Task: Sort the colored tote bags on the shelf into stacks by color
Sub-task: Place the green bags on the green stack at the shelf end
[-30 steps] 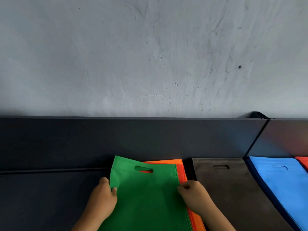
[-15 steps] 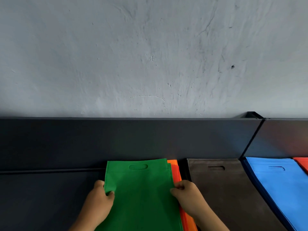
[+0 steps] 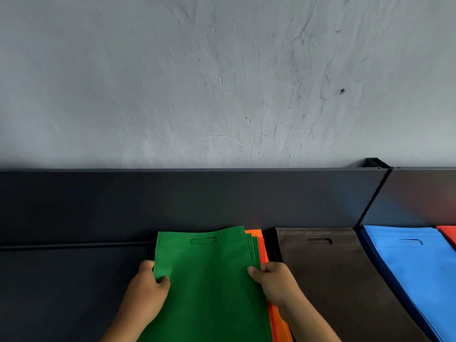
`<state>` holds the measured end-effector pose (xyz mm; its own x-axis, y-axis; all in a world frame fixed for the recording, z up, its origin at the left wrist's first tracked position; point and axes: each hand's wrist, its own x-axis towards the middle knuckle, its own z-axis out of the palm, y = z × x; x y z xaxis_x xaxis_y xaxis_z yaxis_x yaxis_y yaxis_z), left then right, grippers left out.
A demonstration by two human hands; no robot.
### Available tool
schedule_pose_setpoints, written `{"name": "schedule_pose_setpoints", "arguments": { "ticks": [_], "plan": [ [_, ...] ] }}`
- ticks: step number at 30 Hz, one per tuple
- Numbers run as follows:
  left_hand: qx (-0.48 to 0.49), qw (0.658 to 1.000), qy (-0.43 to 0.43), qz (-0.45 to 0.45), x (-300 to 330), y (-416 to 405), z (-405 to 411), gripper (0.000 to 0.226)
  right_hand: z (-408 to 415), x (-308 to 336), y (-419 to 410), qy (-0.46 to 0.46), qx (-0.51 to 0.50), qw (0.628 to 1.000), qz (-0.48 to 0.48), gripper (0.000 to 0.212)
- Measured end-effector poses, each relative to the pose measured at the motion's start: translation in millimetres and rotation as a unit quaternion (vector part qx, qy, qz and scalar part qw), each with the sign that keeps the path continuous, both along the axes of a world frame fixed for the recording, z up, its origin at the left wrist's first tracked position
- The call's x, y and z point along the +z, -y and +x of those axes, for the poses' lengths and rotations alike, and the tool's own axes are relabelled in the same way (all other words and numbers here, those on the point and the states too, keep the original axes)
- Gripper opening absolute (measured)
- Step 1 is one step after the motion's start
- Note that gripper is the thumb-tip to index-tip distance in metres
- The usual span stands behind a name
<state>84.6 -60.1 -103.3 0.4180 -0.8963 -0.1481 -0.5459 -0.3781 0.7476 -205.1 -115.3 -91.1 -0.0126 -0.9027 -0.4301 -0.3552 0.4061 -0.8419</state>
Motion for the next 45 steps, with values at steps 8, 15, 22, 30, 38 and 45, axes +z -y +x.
{"name": "schedule_pose_setpoints", "arguments": {
  "ticks": [8, 15, 22, 30, 38, 45],
  "plan": [
    [0.01, 1.0, 0.016, -0.011, 4.0, -4.4, 2.3, 0.026, 1.9, 8.0, -1.8, 0.045, -0.004, 0.999, -0.011, 0.031],
    [-0.012, 0.999, 0.002, -0.039, 17.6, -3.9, 0.4, 0.027, 18.1, 9.6, 2.2, 0.129, 0.007, 0.992, 0.009, 0.021],
    [-0.074, 0.997, -0.025, -0.001, 19.5, 0.7, -0.8, 0.039, 25.4, 6.1, 3.4, 0.177, 0.015, 0.984, 0.016, 0.03],
    [-0.015, 0.995, -0.104, 0.005, 29.6, 9.3, 3.3, 0.081, 13.7, 25.8, 4.7, 0.313, 0.022, 0.949, 0.025, 0.035],
    [-0.077, 0.979, -0.187, -0.018, 41.2, 19.3, -2.9, 0.018, 1.9, 33.8, 17.3, 0.242, 0.021, 0.97, 0.008, 0.028],
    [-0.12, 0.982, -0.144, -0.022, 37.4, 23.2, -10.8, 0.015, 5.0, 26.9, 14.0, -0.031, 0.007, 0.997, -0.067, 0.017]
  ]
}}
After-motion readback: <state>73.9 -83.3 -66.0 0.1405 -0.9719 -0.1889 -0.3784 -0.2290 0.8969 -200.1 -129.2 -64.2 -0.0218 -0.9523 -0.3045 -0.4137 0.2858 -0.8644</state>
